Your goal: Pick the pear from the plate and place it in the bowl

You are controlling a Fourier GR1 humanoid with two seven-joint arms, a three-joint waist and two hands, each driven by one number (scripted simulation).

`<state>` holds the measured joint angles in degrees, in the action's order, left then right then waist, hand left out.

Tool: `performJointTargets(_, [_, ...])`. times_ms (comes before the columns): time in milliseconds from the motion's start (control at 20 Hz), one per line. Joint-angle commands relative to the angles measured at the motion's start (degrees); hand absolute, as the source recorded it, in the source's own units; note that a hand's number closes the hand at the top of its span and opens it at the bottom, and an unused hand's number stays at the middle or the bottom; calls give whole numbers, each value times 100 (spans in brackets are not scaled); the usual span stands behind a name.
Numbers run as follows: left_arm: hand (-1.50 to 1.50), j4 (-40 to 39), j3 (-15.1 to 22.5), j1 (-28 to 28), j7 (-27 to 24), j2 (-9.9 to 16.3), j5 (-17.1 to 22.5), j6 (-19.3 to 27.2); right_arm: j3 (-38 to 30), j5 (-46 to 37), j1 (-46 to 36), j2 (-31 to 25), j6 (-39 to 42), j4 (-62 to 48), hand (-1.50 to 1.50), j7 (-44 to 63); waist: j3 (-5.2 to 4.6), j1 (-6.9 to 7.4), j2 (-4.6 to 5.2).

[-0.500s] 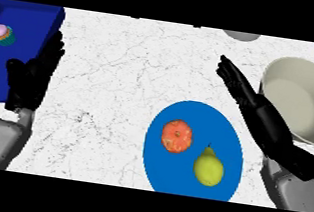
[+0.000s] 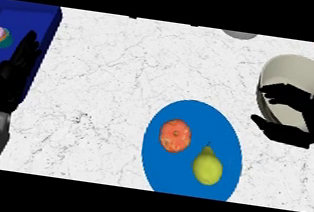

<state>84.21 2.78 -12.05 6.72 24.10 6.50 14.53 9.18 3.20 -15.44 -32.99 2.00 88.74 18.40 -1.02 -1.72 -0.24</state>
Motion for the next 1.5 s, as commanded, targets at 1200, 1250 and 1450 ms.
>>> performJointTargets(1200, [0,225,-181,355,-232,-162,92,-528,439,408,-410,-1127,959,1856,-150,5061,88,454,83])
performJointTargets(1250, [0,174,-133,178,-173,-237,25,-440,525,576,-556,-1109,1091,1635,-150,4990,90,425,91])
performJointTargets(1450, [0,154,-50,111,-31,-324,-57,-370,1056,943,-814,-973,1297,1072,-150,5188,90,415,90])
